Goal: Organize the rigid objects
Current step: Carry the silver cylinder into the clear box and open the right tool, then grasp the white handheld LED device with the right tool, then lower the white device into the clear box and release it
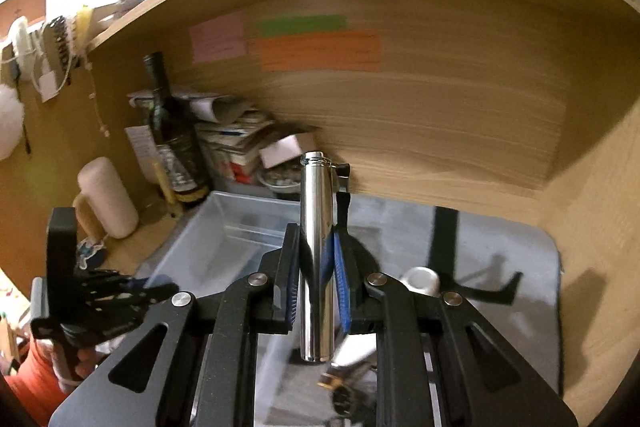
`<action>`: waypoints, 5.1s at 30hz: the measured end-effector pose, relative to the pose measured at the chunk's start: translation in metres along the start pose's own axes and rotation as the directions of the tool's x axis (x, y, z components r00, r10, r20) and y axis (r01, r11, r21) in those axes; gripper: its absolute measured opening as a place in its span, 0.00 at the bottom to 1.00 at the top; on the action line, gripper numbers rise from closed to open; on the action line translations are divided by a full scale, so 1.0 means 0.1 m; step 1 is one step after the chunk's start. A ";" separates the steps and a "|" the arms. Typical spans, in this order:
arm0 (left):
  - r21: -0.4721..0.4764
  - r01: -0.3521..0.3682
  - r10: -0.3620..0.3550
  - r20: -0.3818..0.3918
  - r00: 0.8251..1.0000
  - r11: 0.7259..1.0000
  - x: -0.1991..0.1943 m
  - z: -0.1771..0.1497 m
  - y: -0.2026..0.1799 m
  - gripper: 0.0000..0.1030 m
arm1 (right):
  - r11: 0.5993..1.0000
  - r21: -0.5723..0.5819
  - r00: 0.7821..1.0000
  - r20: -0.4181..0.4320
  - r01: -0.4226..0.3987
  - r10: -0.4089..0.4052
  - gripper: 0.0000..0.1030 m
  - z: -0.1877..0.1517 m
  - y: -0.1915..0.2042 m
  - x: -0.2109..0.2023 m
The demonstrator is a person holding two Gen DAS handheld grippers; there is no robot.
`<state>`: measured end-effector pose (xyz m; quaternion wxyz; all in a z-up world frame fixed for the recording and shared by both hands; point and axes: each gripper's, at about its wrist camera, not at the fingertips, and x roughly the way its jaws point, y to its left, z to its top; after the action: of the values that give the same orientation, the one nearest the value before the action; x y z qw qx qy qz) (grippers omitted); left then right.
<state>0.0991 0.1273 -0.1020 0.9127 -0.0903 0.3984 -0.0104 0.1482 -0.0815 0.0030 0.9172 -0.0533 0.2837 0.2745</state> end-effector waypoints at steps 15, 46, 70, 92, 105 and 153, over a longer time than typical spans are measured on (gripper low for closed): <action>0.023 0.010 -0.011 0.014 1.000 1.000 0.00 -0.01 0.00 0.17 | 0.986 -0.087 0.975 -0.181 -0.143 0.125 0.14 -0.06 0.73 0.72; 0.049 0.025 -0.026 0.022 0.999 0.998 -0.01 -0.03 0.01 0.17 | 0.970 -0.145 0.876 -0.471 -0.195 0.106 0.27 -0.36 0.88 1.22; 0.052 -0.007 0.007 -0.002 1.000 0.999 0.06 -0.01 -0.02 0.17 | 0.978 -0.026 0.960 -0.185 0.208 -0.209 0.79 -0.06 -0.47 0.45; 0.052 -0.034 0.035 -0.008 0.999 0.998 0.07 -0.01 -0.03 0.17 | 0.974 0.189 0.911 -0.410 0.126 -0.039 0.40 -0.60 -1.05 1.36; 0.051 -0.034 0.035 -0.008 0.999 0.998 0.07 0.00 -0.03 0.17 | 0.983 0.159 0.959 -0.279 0.097 -0.049 0.33 -0.43 -0.93 1.00; 0.042 -0.015 0.015 0.003 1.000 0.999 0.07 -0.01 -0.04 0.17 | 0.977 -0.147 0.931 -0.352 -0.154 0.094 0.33 -0.09 0.61 1.24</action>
<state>0.1039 0.1230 -0.1071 0.9149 -0.0683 0.3977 -0.0116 0.1960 0.0263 -0.0693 0.8264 -0.1613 0.4171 0.3420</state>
